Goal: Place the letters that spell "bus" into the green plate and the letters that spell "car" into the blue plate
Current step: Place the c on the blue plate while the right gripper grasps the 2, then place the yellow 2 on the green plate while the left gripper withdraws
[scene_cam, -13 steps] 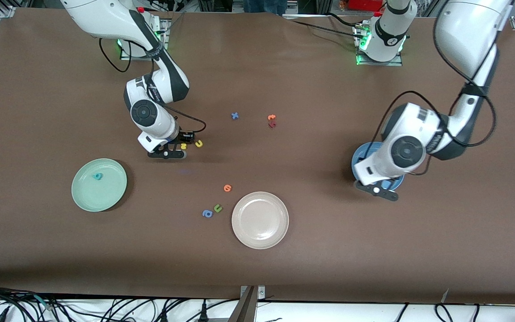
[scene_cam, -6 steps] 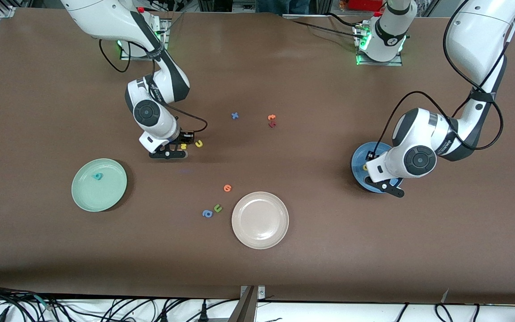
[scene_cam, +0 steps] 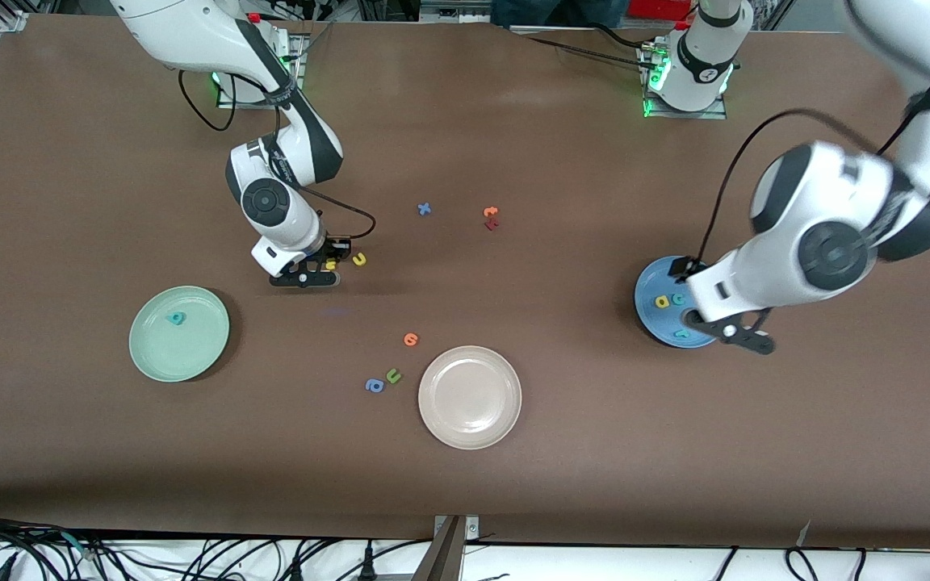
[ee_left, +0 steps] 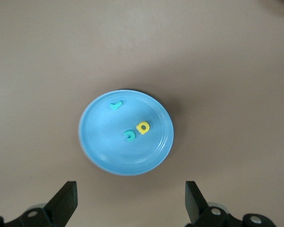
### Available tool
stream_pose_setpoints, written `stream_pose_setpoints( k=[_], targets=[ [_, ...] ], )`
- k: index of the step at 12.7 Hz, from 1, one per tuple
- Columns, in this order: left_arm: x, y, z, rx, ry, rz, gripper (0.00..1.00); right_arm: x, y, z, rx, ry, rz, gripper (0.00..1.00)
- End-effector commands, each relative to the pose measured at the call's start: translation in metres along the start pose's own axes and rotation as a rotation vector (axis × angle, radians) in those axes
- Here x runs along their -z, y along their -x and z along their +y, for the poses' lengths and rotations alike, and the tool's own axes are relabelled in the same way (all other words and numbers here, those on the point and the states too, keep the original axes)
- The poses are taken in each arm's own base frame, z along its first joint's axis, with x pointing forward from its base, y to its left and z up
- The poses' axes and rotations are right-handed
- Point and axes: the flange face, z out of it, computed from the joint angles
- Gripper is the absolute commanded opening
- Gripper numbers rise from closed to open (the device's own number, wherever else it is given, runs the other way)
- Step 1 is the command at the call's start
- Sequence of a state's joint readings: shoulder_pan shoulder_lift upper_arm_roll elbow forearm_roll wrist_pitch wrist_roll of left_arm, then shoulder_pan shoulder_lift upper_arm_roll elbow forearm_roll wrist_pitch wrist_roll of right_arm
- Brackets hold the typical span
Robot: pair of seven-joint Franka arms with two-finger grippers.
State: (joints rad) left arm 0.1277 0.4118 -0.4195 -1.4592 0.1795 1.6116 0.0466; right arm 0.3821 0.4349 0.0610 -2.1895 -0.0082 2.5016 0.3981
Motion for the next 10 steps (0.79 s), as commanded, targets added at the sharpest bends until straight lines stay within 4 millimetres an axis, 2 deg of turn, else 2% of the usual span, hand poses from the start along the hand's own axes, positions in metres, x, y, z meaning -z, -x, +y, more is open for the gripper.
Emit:
stream_pose_setpoints(
  k=[1,2,3,4,5,7,9,10],
  targets=[
    [0.081,0.022,-0.031,0.037,0.028,0.043,1.0,-0.004,0.001,0.001,0.005,0.017,0.012,0.08],
    [0.095,0.028,-0.049,0.067,0.033,0.072,1.0,-0.004,0.001,0.001,0.005,0.017,0.011,0.02],
    [0.103,0.033,-0.051,0.073,0.02,0.084,1.0,-0.004,0.001,0.001,0.005,0.017,0.012,0.0],
    [0.119,0.045,-0.04,0.079,-0.001,0.102,1.0,-0.003,0.0,0.002,0.008,0.019,0.013,0.0],
    [0.119,0.049,-0.045,0.09,0.001,0.097,1.0,0.002,-0.002,0.006,0.009,0.02,0.02,0.0],
    [0.13,0.064,-0.031,0.135,-0.056,0.105,1.0,0.019,-0.012,0.032,0.056,0.04,0.032,0.0],
    [0.131,0.08,-0.02,0.258,-0.018,0.111,1.0,0.034,-0.023,0.07,0.133,0.063,0.026,0.0],
    [0.131,0.092,-0.022,0.328,0.017,0.136,1.0,0.04,-0.029,0.092,0.17,0.071,0.032,0.0]
  ],
)
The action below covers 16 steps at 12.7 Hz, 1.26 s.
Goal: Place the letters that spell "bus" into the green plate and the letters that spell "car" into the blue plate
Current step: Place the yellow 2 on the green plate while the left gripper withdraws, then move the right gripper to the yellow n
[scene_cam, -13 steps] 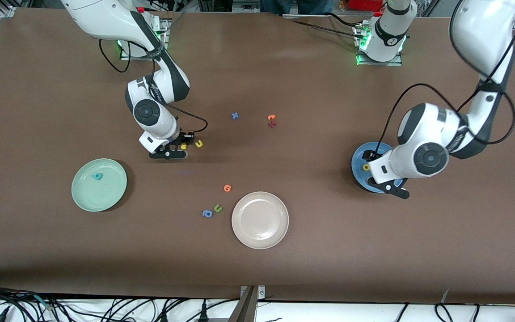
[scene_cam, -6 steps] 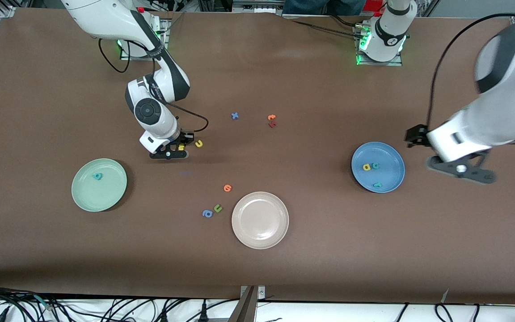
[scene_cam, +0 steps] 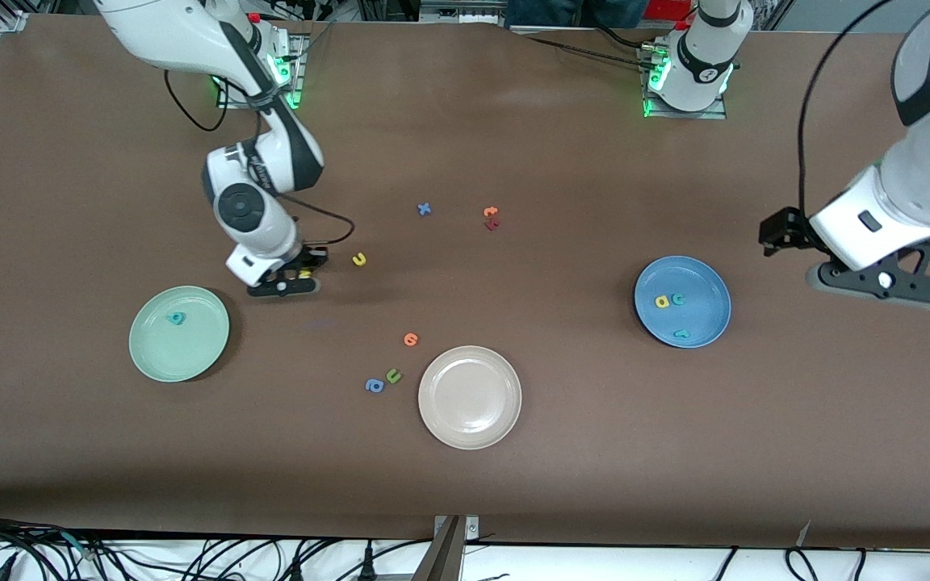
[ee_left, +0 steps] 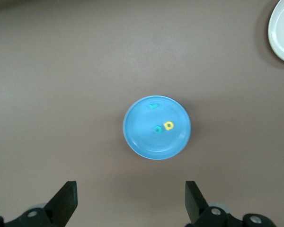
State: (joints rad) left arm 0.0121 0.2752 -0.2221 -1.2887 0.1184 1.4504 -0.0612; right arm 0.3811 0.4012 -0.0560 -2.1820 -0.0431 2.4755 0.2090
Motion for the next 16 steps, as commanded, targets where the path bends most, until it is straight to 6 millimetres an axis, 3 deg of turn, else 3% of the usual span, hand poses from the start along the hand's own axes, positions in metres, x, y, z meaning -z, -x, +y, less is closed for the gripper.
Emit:
stream_pose_setpoints(
  k=[1,2,3,6,13,14,15,16],
  targets=[
    [0.0,0.045,-0.009,0.128,0.045,0.031,1.0,0.019,-0.005,0.055,0.108,0.029,0.006,0.0],
    [-0.006,0.064,-0.004,0.122,0.034,0.036,1.0,0.023,-0.009,0.08,0.14,0.04,0.013,0.0],
    [-0.005,0.069,-0.003,0.119,0.032,0.053,1.0,0.024,-0.011,0.101,0.18,0.05,0.015,0.0],
    [-0.003,0.068,-0.012,0.082,0.046,0.06,1.0,0.028,-0.017,0.154,0.263,0.078,0.018,0.0],
    [0.005,0.07,-0.023,0.107,0.092,0.062,1.0,0.007,-0.038,0.205,0.362,0.141,0.075,0.0],
    [0.007,0.071,-0.021,0.105,0.091,0.058,1.0,0.006,-0.038,0.207,0.36,0.142,0.077,0.13],
    [0.008,0.07,-0.018,0.098,0.08,0.061,1.0,0.006,-0.038,0.207,0.354,0.14,0.079,0.65],
    [0.008,0.07,-0.017,0.101,0.08,0.061,1.0,0.008,-0.038,0.207,0.354,0.139,0.082,0.75]
  ],
)
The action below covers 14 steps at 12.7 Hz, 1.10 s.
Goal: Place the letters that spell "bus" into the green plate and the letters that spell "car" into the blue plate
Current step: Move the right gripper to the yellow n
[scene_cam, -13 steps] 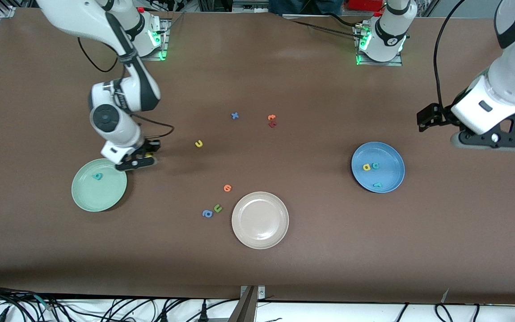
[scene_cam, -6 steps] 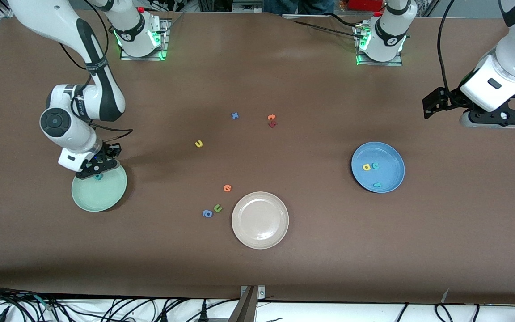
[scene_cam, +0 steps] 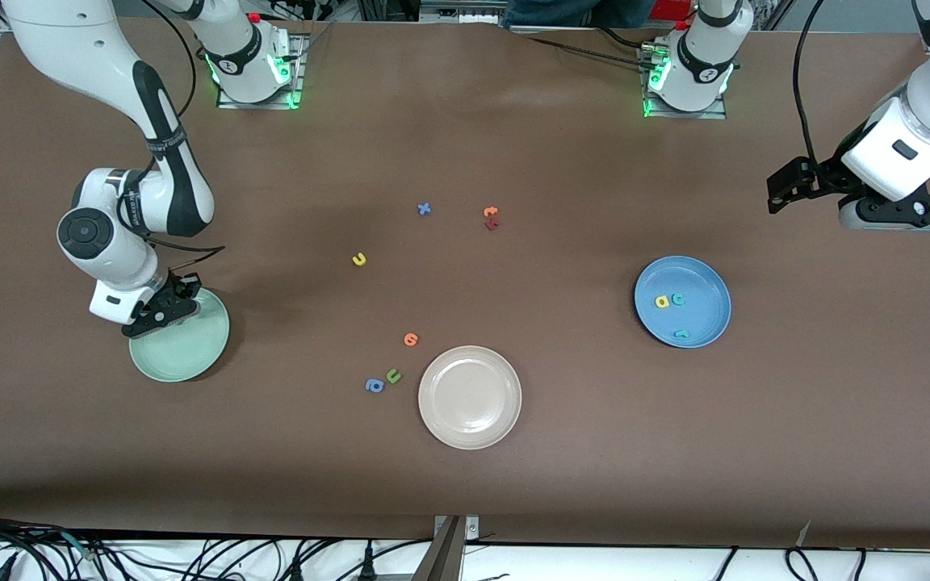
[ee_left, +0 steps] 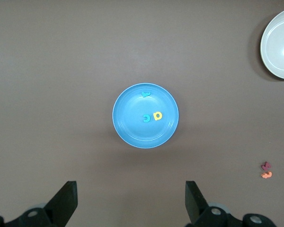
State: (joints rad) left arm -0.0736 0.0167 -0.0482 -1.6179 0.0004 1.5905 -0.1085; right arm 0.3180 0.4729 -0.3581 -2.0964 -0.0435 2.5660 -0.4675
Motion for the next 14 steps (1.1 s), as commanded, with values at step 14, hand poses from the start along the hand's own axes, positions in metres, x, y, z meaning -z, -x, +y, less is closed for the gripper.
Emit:
stream_pose_setpoints(
  k=[14],
  targets=[
    [0.012,0.003,0.007,-0.017,0.012,0.012,1.0,0.063,-0.073,-0.291,-0.477,-0.143,-0.001,1.0]
  ],
)
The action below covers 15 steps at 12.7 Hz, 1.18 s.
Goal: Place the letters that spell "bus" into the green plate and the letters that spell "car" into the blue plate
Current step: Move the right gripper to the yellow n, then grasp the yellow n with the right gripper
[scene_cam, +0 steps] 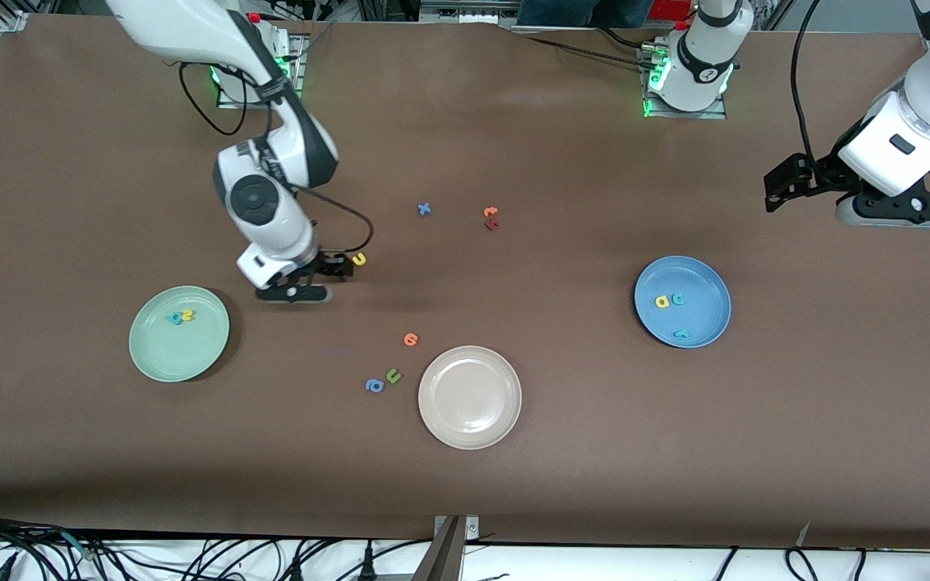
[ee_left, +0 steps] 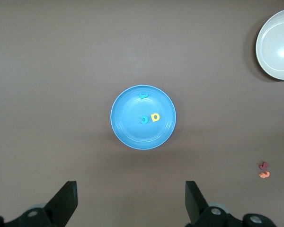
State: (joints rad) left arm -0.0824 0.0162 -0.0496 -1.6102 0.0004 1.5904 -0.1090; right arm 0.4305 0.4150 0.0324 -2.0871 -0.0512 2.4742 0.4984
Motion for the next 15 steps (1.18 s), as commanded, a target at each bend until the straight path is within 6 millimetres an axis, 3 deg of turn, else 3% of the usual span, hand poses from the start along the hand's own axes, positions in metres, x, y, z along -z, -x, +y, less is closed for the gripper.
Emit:
stream_pose_setpoints(
  k=[1,6,7,9,11,15],
  targets=[
    [0.008,0.003,0.001,-0.008,0.011,0.004,1.0,-0.01,0.022,-0.023,0.124,0.033,-0.006,1.0],
    [0.008,0.003,0.002,-0.009,0.011,0.004,1.0,-0.017,0.037,-0.037,0.857,0.064,0.024,1.0],
    [0.008,0.003,0.002,-0.009,0.011,0.004,1.0,-0.024,0.04,-0.035,0.919,0.058,0.051,0.99],
    [0.008,0.003,0.002,-0.009,0.011,0.004,1.0,-0.039,0.052,-0.031,0.918,0.028,0.106,0.88],
    [0.008,0.003,0.002,-0.009,0.011,0.004,1.0,-0.054,0.059,-0.026,0.912,0.011,0.127,0.88],
    [0.008,0.003,0.003,-0.011,0.011,0.004,1.0,-0.057,0.064,-0.021,0.832,0.007,0.112,0.8]
  ],
)
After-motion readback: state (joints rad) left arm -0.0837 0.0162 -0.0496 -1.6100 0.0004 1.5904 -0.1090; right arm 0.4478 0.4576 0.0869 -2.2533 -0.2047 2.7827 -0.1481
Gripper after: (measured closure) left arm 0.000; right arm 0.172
